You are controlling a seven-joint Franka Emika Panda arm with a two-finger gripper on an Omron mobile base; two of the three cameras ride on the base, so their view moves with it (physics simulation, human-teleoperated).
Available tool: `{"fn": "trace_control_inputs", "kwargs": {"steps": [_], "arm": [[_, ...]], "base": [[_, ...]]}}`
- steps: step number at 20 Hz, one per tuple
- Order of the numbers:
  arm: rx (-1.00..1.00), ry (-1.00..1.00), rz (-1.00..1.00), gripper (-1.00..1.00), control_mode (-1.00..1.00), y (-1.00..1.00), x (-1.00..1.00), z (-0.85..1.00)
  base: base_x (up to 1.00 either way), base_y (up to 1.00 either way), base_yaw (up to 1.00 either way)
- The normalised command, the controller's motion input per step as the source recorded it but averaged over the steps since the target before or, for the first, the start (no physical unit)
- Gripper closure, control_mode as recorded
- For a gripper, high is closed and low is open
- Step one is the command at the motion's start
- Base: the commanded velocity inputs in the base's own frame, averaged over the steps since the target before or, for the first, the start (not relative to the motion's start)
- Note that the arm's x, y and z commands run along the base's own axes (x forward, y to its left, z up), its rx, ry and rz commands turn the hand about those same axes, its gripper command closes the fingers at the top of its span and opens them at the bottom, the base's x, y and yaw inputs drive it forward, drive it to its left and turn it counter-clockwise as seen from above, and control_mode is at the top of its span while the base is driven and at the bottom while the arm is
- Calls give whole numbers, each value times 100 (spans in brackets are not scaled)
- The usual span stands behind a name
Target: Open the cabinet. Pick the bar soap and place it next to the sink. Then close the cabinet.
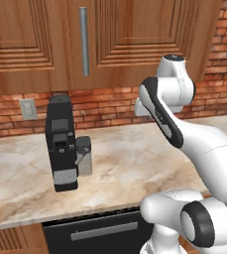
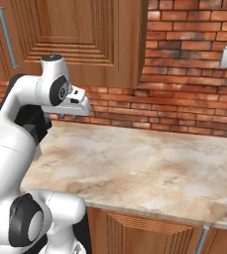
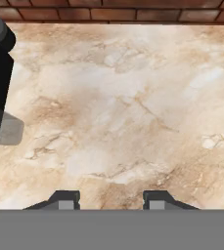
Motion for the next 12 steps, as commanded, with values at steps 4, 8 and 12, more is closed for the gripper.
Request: {"fn": "trace_control_inputs", "kwargs": {"steps": [4, 8, 12], "arm": [[0, -6, 0, -100, -100, 2, -13, 0], [0, -11, 0, -100, -100, 15, -23, 0], [0, -5, 0, -100, -100, 3, 0, 1]], "base": [[0, 0, 0], [0, 0, 0], [0, 0, 0]]}}
